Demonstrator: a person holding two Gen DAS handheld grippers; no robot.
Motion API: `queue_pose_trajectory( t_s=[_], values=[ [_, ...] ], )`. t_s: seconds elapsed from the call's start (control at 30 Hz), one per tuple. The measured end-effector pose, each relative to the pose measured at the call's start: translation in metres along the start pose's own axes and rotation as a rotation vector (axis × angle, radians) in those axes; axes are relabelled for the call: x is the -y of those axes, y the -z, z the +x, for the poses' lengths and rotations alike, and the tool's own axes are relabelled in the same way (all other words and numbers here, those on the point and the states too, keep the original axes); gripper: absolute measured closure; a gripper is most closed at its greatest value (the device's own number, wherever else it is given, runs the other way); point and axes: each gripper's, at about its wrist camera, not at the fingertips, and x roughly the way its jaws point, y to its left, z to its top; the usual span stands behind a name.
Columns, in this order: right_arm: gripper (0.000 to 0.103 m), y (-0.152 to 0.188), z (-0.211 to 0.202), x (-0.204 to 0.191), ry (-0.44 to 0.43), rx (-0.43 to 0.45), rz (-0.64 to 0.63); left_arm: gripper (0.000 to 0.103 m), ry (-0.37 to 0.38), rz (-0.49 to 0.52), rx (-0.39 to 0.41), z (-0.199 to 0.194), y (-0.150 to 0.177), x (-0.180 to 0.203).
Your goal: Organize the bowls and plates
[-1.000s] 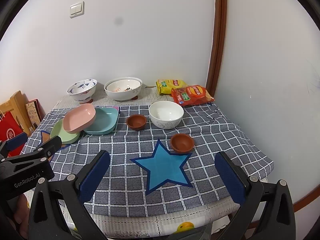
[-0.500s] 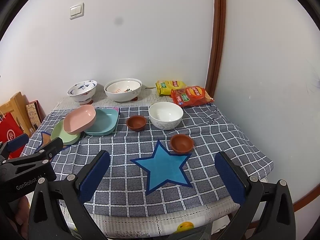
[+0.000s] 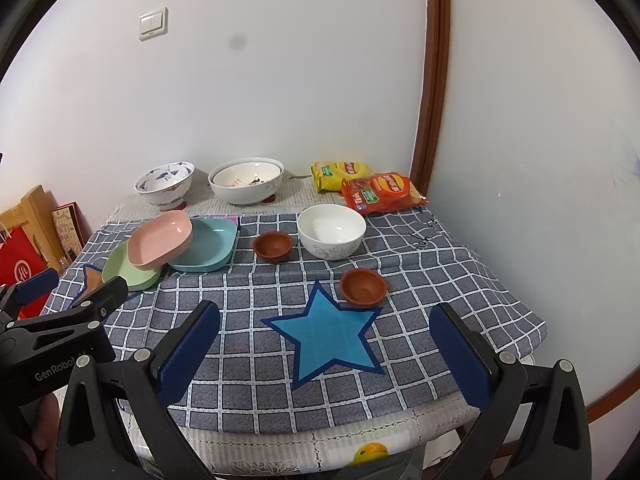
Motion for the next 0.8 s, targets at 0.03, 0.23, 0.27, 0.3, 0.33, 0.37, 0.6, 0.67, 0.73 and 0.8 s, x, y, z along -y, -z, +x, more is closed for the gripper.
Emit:
queue_pose_trajectory(
  t_s=[0.03, 0.23, 0.27, 0.3, 0.33, 0.37, 0.6, 0.67, 0.73, 0.8],
  values=[
    [0.000, 0.0002, -0.0002, 0.0001, 0.000, 0.000, 0.001, 0.000, -0.001, 0.000, 0.001, -0.0001, 0.0008, 0.0002],
    [0.000, 0.0009, -0.0007, -0.0003, 0.001, 0.001, 0.001, 0.000, -0.001, -0.001, 0.003, -0.0016, 0.0000, 0.0004],
    [0.000, 0.0010, -0.0012, -0.0005, 0.000, 0.001, 0.002, 0.000, -0.001, -0.001, 0.004, -0.0026, -0.0001, 0.0007],
    [0.000, 0.0009, -0.0012, -0.0007, -0.002, 0.001, 0.001, 0.000, -0.001, -0.001, 0.005, -0.0031, -0.0006, 0.0007],
    [0.000, 0.0009, -0.0014, -0.0008, -0.002, 0.001, 0.000, 0.000, -0.001, 0.001, 0.005, -0.0033, -0.0004, 0.0009],
    [0.000, 0.0005, -0.0013, -0.0006, -0.002, 0.001, 0.001, 0.000, -0.002, 0.002, 0.006, -0.0037, -0.0009, 0.0008],
    [0.000, 0.0002, -0.0033, -0.0018, -0.002, 0.006, -0.002, 0.000, -0.006, 0.007, 0.008, -0.0051, -0.0026, 0.0010],
    [0.000, 0.0005, -0.0033, -0.0020, -0.001, 0.006, -0.002, 0.000, -0.006, 0.007, 0.008, -0.0052, -0.0027, 0.0006],
    [0.000, 0.0005, -0.0031, -0.0019, 0.001, 0.005, -0.003, 0.000, -0.009, 0.010, 0.010, -0.0051, -0.0028, 0.0008],
    [0.000, 0.0005, -0.0029, -0.0014, 0.001, 0.006, -0.001, 0.000, -0.012, 0.014, 0.012, -0.0050, -0.0018, 0.0012]
  ],
)
